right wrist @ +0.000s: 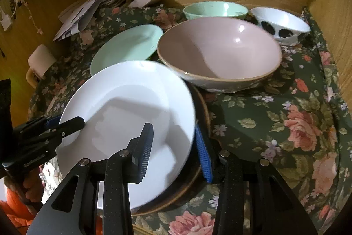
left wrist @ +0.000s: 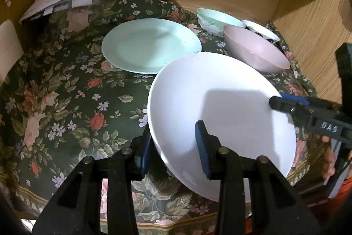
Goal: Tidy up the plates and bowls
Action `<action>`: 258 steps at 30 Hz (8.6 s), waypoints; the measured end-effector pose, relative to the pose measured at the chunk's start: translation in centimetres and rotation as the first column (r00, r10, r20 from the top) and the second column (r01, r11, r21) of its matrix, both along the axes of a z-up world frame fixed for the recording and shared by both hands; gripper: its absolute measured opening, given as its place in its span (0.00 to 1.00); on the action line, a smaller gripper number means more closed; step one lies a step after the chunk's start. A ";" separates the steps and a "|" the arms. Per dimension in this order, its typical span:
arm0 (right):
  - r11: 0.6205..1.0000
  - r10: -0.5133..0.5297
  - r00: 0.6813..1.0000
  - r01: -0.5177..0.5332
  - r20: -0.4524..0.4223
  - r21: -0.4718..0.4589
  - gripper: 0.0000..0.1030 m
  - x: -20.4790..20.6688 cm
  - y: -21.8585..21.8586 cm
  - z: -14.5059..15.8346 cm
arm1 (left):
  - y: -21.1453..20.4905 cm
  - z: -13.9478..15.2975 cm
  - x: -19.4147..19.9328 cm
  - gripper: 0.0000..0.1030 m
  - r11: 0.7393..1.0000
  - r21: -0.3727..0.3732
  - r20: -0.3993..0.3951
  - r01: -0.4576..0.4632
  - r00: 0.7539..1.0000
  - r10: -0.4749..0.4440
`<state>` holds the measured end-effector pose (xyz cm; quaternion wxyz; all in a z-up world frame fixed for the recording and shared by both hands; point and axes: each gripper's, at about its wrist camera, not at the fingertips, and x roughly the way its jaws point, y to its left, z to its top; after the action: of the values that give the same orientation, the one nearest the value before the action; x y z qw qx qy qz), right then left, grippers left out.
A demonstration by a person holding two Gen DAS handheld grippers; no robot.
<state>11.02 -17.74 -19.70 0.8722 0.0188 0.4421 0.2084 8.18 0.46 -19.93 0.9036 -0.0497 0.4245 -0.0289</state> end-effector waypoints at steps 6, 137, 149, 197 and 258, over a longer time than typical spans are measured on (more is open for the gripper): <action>1.000 -0.009 1.000 0.009 0.018 -0.008 0.36 -0.3 -0.7 0.4 | -0.2 -0.2 0.3 0.36 1.000 0.005 -0.004 0.003 1.000 -0.003; 0.966 0.258 0.964 -0.257 0.066 -0.027 0.27 8.4 12.3 5.3 | 12.0 6.1 4.7 0.44 0.993 -0.010 0.072 -0.114 0.991 0.114; 0.980 0.200 0.972 -0.199 0.123 -0.017 0.27 4.7 9.0 6.4 | 8.6 7.5 2.5 0.44 0.998 -0.013 0.106 -0.057 0.993 0.058; 0.996 0.054 0.998 -0.055 0.009 0.064 0.27 -0.5 0.8 0.2 | 0.3 1.7 0.4 0.44 1.000 -0.013 -0.035 0.028 0.999 -0.028; 0.978 -0.206 0.970 0.202 0.127 0.043 0.63 6.9 -7.2 4.1 | -5.8 5.4 14.9 0.79 0.982 0.077 0.003 0.170 0.985 -0.171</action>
<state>17.90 -24.95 -15.58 0.9158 0.0634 0.3764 0.1250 23.11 -5.29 -14.50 0.9010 0.0214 0.4238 -0.0903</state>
